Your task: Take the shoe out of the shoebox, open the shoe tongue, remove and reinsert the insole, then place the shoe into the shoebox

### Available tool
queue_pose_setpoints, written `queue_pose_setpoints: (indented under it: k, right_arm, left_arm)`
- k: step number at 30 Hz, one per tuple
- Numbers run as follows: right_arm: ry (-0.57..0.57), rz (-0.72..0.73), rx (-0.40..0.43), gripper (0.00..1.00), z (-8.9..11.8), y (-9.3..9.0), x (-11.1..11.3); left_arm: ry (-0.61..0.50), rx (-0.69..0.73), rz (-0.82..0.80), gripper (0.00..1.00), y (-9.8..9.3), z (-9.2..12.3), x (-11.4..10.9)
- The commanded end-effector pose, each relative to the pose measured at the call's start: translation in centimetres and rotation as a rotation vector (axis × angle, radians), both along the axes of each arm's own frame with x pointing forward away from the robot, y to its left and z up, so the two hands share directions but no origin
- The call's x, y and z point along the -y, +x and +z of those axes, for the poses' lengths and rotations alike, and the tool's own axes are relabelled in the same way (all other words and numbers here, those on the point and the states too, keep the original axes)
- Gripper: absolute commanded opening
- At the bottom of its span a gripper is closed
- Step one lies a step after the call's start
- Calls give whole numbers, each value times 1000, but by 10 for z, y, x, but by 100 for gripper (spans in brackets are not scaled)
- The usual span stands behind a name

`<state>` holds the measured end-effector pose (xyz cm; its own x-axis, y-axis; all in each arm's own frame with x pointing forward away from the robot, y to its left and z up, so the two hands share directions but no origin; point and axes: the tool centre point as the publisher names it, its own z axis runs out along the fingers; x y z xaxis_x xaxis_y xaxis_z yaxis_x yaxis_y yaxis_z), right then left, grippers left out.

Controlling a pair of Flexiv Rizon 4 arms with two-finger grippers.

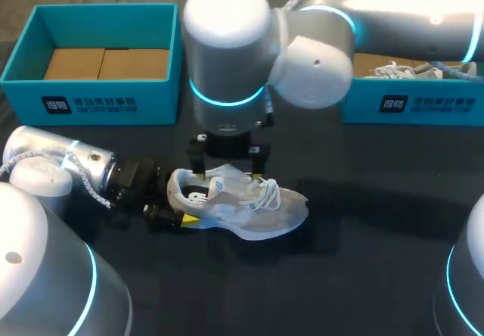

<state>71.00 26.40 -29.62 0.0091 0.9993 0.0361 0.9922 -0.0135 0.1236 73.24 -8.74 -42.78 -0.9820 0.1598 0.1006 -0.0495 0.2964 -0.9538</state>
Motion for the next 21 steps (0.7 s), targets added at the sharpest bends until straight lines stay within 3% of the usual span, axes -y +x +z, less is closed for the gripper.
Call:
queue_pose_setpoints:
  k: [1,14,21]
  right_arm:
    - [-269,-324,-2,100,-10,-4,-85]
    - [-334,-422,19,100,-28,-5,-82]
    - [-317,-465,29,100,-23,-9,-69]
  left_arm:
    - [3,1,2,0,-1,0,1]
    - [3,1,2,0,-1,0,1]
    - [3,1,2,0,-1,0,1]
